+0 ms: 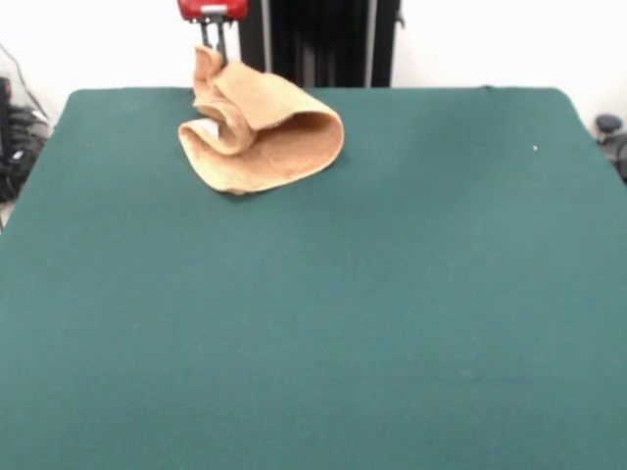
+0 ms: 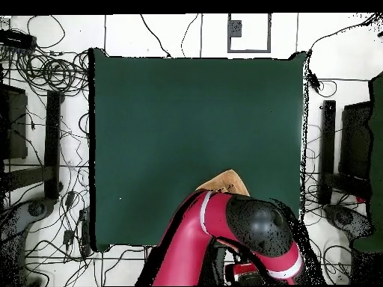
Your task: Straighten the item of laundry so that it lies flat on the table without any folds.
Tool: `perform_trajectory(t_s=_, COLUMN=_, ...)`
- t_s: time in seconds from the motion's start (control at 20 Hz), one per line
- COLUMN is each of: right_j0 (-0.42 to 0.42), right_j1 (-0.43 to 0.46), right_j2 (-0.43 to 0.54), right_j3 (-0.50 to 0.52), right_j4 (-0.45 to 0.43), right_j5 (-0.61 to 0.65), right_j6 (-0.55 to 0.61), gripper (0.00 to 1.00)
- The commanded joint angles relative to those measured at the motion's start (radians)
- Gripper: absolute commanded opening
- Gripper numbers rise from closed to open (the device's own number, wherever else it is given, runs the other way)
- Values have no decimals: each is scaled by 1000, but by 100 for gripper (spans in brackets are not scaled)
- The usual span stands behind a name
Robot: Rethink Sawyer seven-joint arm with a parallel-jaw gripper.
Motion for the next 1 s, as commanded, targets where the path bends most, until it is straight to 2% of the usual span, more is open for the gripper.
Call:
perform_trajectory(t_s=0.05, right_j0=-4, right_j1=111, right_j2=124, right_j3=119, right_j4=-119, right_j5=195, right_j6=39, gripper=0)
perform_trajectory(t_s=0.45, right_j0=-33, right_j1=144, right_j2=133, right_j3=89, right_j4=-67, right_j5=179, right_j6=-15, gripper=0)
perform_trajectory(t_s=1.0, right_j0=-49, right_j1=168, right_j2=134, right_j3=54, right_j4=-39, right_j5=195, right_j6=-42, gripper=0)
